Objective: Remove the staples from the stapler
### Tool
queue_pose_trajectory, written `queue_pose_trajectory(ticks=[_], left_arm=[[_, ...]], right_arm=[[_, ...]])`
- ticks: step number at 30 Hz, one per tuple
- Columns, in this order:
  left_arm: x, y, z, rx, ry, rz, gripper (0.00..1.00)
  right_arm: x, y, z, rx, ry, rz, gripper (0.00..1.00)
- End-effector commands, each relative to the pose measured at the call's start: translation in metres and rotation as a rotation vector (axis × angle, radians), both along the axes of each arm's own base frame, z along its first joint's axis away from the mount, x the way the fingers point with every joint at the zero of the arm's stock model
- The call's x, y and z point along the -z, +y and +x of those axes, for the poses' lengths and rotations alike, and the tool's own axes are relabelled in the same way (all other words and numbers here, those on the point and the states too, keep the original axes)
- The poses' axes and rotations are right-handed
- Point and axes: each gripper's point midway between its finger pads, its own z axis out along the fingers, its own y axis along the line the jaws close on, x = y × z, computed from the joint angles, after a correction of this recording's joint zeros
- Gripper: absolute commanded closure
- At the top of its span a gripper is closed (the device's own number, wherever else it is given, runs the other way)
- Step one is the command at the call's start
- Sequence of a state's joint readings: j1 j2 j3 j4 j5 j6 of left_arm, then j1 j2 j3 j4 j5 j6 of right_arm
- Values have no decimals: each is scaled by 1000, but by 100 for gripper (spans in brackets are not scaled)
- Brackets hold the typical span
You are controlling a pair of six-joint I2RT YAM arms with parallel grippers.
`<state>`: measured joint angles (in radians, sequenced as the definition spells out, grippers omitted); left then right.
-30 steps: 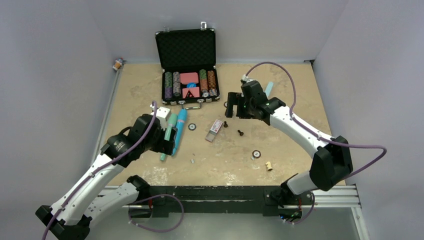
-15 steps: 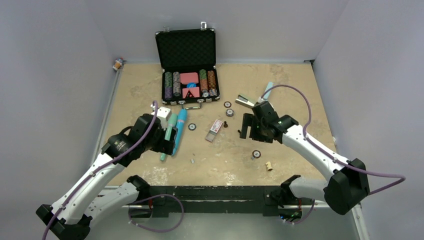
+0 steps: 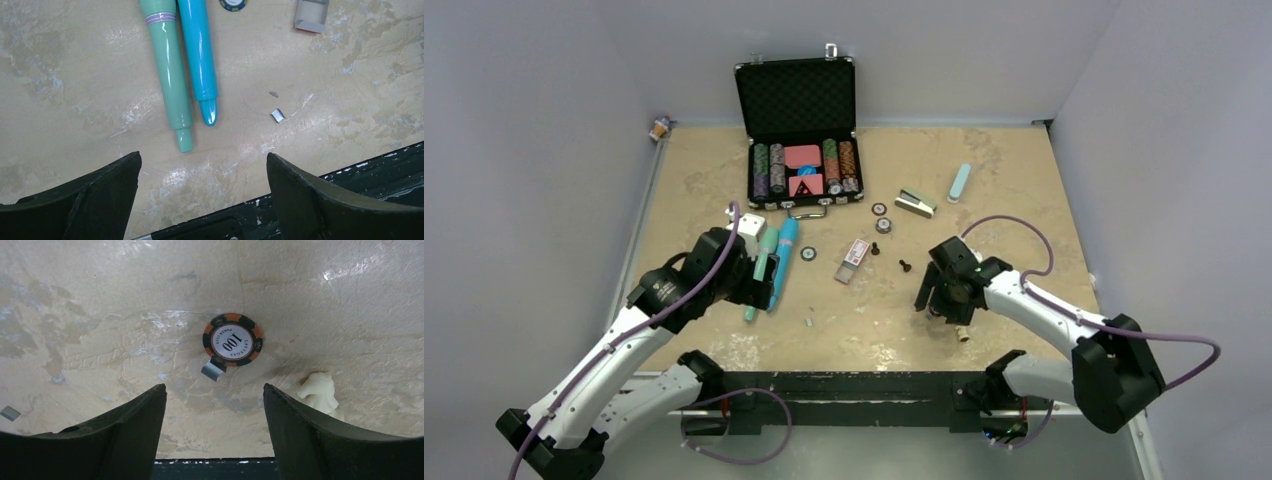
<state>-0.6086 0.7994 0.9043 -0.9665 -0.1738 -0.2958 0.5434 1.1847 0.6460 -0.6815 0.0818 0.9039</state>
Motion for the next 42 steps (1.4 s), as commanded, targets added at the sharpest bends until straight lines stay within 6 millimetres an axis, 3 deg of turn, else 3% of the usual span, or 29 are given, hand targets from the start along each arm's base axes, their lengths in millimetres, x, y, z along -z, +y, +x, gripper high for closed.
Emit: queue_pose_trajectory(ticks=[1,17,29,42], left_arm=[[-6,2,6,-22,-32,-4,2],[-5,3,6,-28,-33,0,2],[-5,4,6,-32,-32,3,3],[-4,4,6,-33,-27,6,3]], right_arm=[[11,7,4,49,4,35,30],[21,8,7,39,33,3,61],[26,9,9,14,48,-12,72],[12,18,18,-53,15,8,100]])
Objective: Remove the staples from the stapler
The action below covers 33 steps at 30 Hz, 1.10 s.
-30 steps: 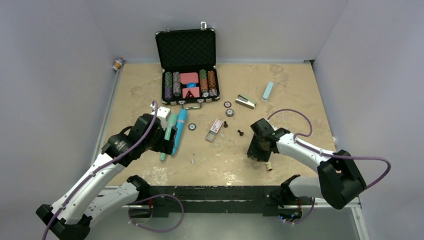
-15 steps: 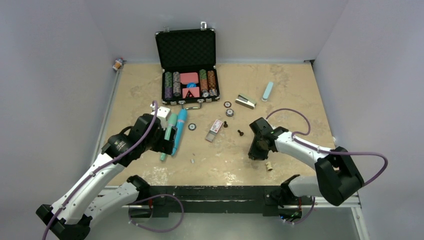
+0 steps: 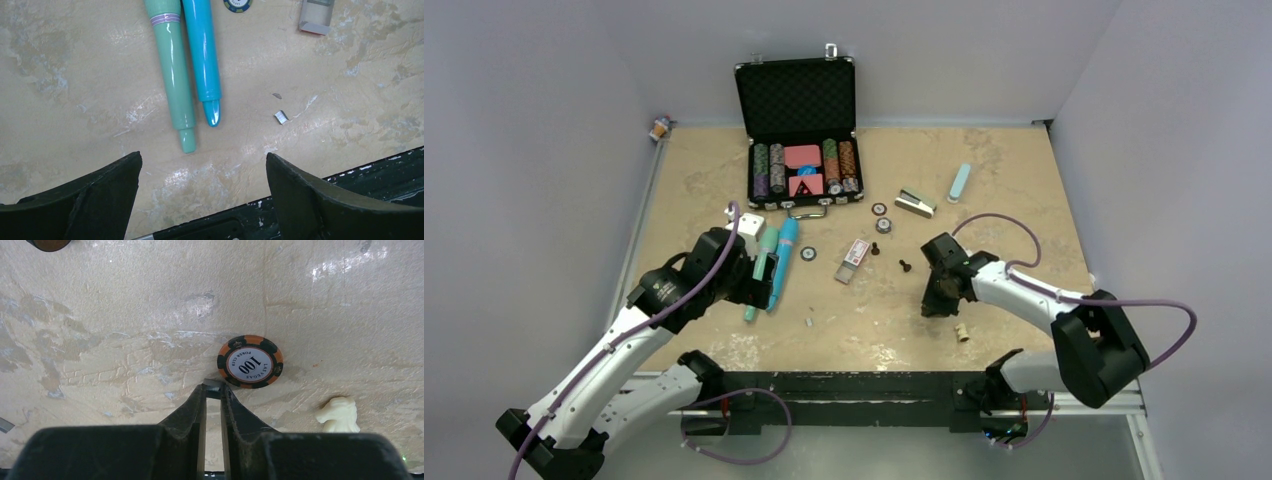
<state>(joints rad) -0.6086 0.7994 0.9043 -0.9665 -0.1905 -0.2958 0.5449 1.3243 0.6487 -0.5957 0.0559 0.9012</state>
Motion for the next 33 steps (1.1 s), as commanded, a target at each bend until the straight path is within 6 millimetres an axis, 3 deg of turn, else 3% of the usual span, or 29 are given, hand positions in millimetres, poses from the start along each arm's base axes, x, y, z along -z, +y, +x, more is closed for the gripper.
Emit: queue_pose_trajectory(ticks=[1,12,17,18,20,22,25,33], left_arm=[[-4,2,5,-22,-19,-4,3],[-3,1,5,-20,-15,-2,3],[-4,1,5,-20,-16,-2,4],[-3,1,5,-20,-15,-2,4],[-3,1,5,-20,-14,-1,4],[-3,2,5,-21,-15,-2,4],[-4,1,4,-21,-14,-2,4],[-3,2,5,-23,-14,-1,4]], right_arm=[[-14,10,14,-48,-49,19,100],[-59,14,39,-86,-166,8,100],[-63,15,45,-122,-184,-3,100],[-59,14,44,-133,-175,-12,91],[-50,9,40,-138,-153,-44,56],[-43,6,37,-142,-139,-55,39],[-32,4,36,-152,-126,-68,35],[-11,11,33,-224,-105,-51,39]])
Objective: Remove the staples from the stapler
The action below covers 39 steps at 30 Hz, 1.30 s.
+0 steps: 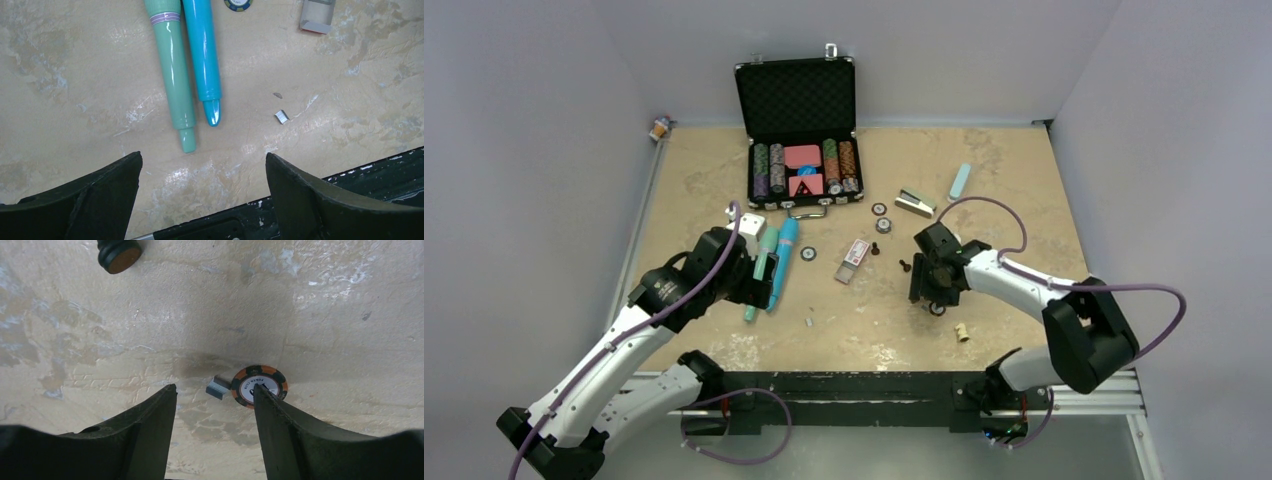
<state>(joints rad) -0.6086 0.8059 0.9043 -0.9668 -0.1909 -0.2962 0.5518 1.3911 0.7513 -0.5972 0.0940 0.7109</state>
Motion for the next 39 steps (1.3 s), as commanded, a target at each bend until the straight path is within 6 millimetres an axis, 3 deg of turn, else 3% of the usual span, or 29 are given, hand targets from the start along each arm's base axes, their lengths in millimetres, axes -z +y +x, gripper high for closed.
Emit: queue_pose_trajectory(ticks=[1,10,20,26,39], left_arm=[[-5,2,4,-22,-20,-6,4],[-5,2,4,-23,-19,-5,4],[-4,2,5,-22,-19,-4,4],[-4,2,4,-21,-18,-3,4],[-4,2,5,-22,-18,-3,4]], right_arm=[[2,10,9,-54,-36,25,40],[-9,24,22,-95,-66,43,42],[-3,37,9,-153,-42,90,45],[10,24,-3,-137,1,47,45],[7,13,-19,-92,29,31,45]])
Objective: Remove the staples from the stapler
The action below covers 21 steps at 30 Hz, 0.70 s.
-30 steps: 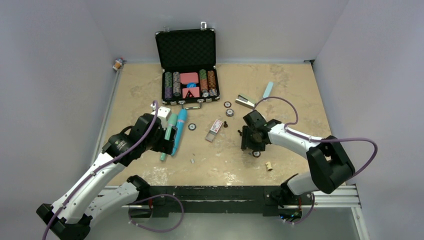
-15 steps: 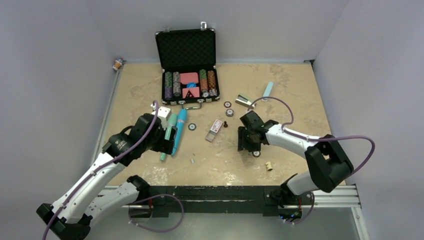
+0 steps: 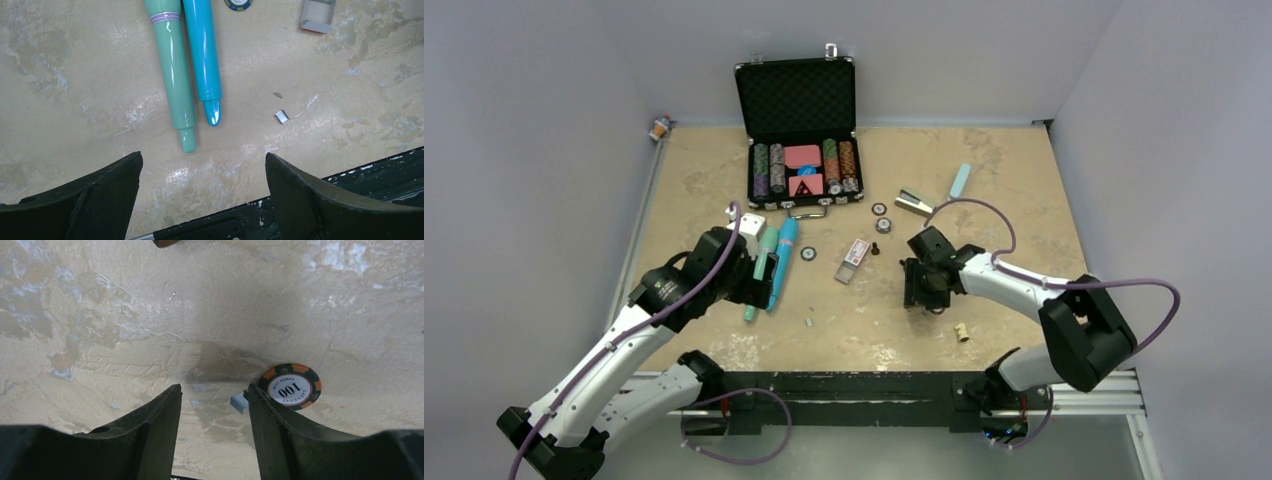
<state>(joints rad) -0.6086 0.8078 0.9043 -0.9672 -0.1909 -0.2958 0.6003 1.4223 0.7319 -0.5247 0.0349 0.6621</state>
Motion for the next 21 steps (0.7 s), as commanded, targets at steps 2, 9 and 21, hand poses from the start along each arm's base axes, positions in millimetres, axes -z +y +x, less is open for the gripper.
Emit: queue_pose_trajectory(ticks=[2,9,21], left_arm=[[-4,1,5,-22,-17,-3,4],[-4,2,5,-23,-17,-2,5],[-4,2,5,-26,-16,1,5]], right_arm=[[-5,-6,-15,14,24,2,45],[-2,-3,-29,12,46,24,44],[1,-5,-21,54,22,-20,47]])
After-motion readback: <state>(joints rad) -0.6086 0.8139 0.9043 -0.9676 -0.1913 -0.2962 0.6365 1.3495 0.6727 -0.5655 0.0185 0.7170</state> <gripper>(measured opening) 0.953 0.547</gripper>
